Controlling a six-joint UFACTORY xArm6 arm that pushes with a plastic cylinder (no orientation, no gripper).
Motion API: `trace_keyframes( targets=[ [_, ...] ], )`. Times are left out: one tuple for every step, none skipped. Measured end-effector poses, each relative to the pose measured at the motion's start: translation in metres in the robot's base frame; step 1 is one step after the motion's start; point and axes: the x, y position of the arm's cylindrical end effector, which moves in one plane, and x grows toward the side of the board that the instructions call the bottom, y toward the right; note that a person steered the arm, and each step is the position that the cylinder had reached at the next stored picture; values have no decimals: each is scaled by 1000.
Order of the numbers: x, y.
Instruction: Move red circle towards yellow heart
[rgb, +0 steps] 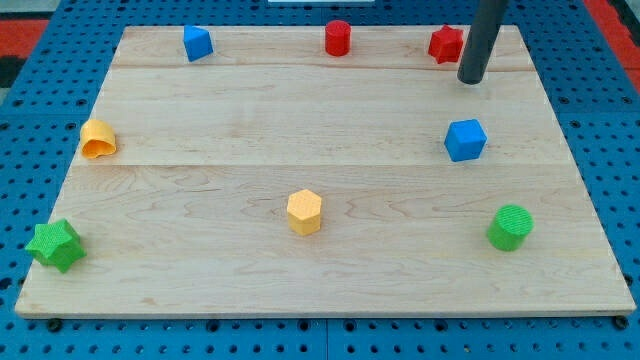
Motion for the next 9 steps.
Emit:
trace_keyframes(
  targets=[
    [-8,0],
    [-12,2],
    [-18,31],
    [-67,43],
    [-102,-2],
    [-110,-24],
    [-110,-54],
    [-108,-136],
    [-99,-181]
  ],
)
